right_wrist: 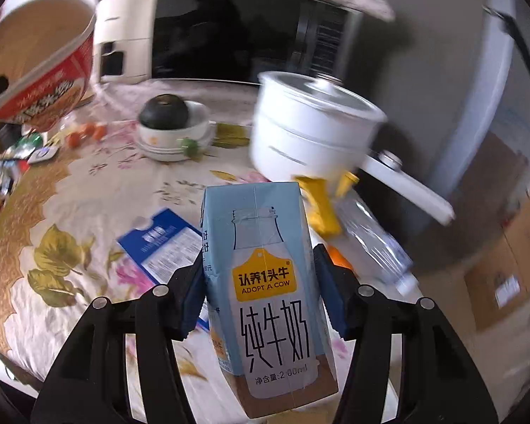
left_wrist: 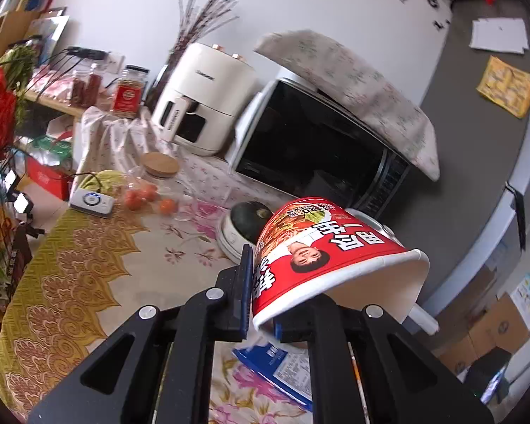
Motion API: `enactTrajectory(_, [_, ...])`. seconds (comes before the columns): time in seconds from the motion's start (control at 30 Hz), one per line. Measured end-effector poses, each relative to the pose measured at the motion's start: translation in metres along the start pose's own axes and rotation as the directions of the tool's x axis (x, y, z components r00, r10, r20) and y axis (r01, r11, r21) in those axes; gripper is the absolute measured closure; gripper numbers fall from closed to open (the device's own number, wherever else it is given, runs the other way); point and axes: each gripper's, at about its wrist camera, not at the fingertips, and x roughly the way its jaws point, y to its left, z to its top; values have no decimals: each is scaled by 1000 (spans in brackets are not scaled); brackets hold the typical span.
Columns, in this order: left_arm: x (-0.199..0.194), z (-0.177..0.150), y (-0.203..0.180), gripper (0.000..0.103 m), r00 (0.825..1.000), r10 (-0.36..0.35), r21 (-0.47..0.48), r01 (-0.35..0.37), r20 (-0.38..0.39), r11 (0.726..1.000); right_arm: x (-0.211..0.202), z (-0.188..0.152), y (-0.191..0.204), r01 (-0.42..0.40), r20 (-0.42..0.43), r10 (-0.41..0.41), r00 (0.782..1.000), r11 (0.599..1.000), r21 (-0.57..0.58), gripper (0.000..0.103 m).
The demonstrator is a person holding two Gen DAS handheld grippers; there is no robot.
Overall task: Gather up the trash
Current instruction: 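Carry the milk carton over the white bin and open the right tool, then lower the left tool over the bin and release the red noodle cup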
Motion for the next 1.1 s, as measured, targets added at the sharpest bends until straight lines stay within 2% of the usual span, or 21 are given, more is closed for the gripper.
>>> enactTrajectory(0.3, [5,-27,-42,94,997,-57,93,62,-59,994,-14,-58,-61,146,-71,-137,988,977,155,49])
enactTrajectory(0.6, [11,-61,-83,94,988,-94,199,118,-126,973,-12,-129,-96,228,-206,-172,963,929,290,50])
enactTrajectory(0.73, [15,-80,-104,94,980,-113,245,151,-165,958,-16,-146,-106,239,-240,-167,956,918,317,49])
enactTrajectory(0.87, [17,-99,-126,94,972,-131,290,184,-193,939,-28,-155,-119,270,-225,-200,954,900,342,34])
enactTrajectory(0.93, [17,-108,-137,93,968,-140,306,201,-208,931,-32,-157,-128,280,-223,-209,952,889,362,30])
enactTrajectory(1.0, [17,-118,-148,93,962,-150,325,220,-228,920,-37,-161,-140,311,-222,-239,945,866,391,19])
enactTrajectory(1.1, [16,-136,-165,93,952,-162,355,250,-258,901,-47,-166,-159,375,-214,-311,926,822,428,10])
